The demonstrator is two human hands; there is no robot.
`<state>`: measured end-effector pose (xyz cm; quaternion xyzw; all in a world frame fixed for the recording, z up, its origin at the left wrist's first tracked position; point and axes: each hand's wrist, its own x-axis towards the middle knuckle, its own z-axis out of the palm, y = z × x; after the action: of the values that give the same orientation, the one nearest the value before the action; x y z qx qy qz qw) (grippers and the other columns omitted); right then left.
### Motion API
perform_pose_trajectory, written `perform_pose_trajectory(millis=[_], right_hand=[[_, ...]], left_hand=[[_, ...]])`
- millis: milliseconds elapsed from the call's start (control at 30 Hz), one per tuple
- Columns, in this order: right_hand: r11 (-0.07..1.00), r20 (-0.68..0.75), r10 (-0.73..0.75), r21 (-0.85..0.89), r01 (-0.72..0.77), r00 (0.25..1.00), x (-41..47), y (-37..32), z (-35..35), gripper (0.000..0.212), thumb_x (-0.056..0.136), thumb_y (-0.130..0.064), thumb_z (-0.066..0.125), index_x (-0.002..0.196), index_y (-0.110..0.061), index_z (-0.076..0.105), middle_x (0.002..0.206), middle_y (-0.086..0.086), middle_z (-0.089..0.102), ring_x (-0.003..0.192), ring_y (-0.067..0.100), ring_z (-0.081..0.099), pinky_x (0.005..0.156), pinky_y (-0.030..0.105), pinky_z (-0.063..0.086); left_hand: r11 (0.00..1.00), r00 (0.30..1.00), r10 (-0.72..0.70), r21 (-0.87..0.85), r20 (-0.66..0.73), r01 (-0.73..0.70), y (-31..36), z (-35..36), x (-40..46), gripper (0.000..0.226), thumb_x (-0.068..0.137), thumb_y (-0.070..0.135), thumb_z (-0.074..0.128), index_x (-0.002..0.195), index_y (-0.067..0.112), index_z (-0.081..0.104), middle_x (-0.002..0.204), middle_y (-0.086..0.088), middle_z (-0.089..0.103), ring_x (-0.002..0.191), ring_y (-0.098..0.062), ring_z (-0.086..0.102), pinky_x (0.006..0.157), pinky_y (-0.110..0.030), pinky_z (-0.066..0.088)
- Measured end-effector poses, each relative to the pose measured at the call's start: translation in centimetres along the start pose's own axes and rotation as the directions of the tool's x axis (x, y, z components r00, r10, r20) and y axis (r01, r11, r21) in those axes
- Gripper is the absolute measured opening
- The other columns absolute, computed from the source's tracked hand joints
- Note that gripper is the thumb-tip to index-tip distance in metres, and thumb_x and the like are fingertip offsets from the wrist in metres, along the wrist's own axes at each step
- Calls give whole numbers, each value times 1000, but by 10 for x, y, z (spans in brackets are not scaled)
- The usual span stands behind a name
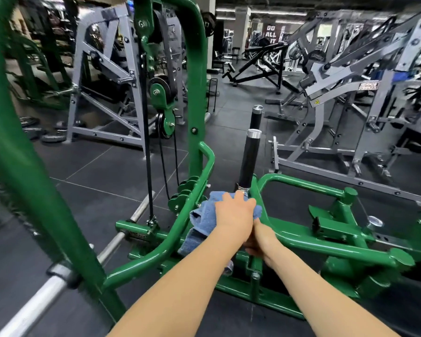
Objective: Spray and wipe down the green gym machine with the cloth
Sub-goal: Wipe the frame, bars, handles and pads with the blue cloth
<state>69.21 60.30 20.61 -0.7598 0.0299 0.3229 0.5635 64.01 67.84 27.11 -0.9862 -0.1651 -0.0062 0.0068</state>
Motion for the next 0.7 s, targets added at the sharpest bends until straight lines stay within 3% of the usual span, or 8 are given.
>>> perform_pose_trajectory(millis=[100, 200, 300, 400, 500, 567, 633, 700], right_hand=[[970, -24, -116, -216, 108, 993, -7, 4, -1, 31, 98, -25, 40, 77, -8, 55, 77, 12, 59, 73, 27, 56, 64, 31, 41], [939, 45, -168, -296, 174, 985, -5, 20, -8, 15, 66, -26, 52, 58, -15, 46, 62, 9, 49, 67, 22, 46, 63, 30, 33], [906, 115, -187, -363, 216, 976, -29, 24, -19, 25, 76, -7, 53, 54, -17, 45, 54, 6, 45, 54, 18, 41, 51, 23, 28], [895, 140, -168, -394, 211, 976, -47, 22, -33, 30, 73, 2, 51, 50, -15, 43, 44, 4, 40, 41, 15, 34, 43, 19, 24], [896, 214, -149, -384, 224, 965, -63, 27, -53, 30, 77, 1, 49, 53, -15, 40, 39, 0, 37, 31, 12, 30, 41, 15, 22], [913, 249, -115, -355, 201, 962, -72, 32, -66, 31, 83, -3, 50, 58, -17, 39, 46, -1, 37, 29, 8, 34, 38, 14, 24], [924, 289, -69, -342, 170, 955, -81, 38, -80, 30, 88, -9, 53, 62, -18, 42, 51, -1, 38, 31, 5, 39, 38, 16, 29], [927, 318, -45, -339, 158, 947, -85, 45, -92, 20, 91, -16, 55, 72, -16, 50, 57, -1, 46, 40, 7, 46, 42, 19, 34]], left_hand=[[999, 999, -37, 34, 12, 37, 1, -2, -22, 40, 89, 11, 57, 125, 18, 42, 127, -9, 39, 111, -31, 43, 64, -34, 34], [988, 997, -78, 132, 19, 75, 8, -2, -49, 46, 89, 13, 58, 130, 20, 40, 132, -9, 37, 117, -32, 41, 56, -32, 31], [974, 992, -121, 197, 20, 115, 19, -1, -75, 47, 91, 14, 57, 133, 21, 38, 136, -9, 36, 121, -33, 40, 64, -33, 33], [957, 987, -161, 248, 21, 151, 35, -2, -96, 49, 89, 12, 58, 132, 20, 38, 132, -9, 38, 116, -33, 41, 67, -34, 34], [945, 979, -203, 266, 24, 189, 55, -6, -113, 48, 87, 9, 57, 131, 19, 38, 129, -9, 38, 114, -32, 40, 67, -34, 37], [934, 971, -241, 275, 15, 227, 65, -6, -122, 46, 87, 8, 56, 129, 17, 39, 126, -10, 38, 113, -33, 40, 70, -34, 42], [921, 960, -281, 284, 7, 268, 77, -3, -130, 44, 87, 8, 56, 127, 17, 41, 125, -11, 39, 114, -34, 39, 76, -36, 46], [917, 949, -315, 259, 8, 302, 89, 2, -137, 42, 87, 7, 57, 124, 17, 41, 125, -10, 39, 116, -33, 38, 73, -34, 43]])
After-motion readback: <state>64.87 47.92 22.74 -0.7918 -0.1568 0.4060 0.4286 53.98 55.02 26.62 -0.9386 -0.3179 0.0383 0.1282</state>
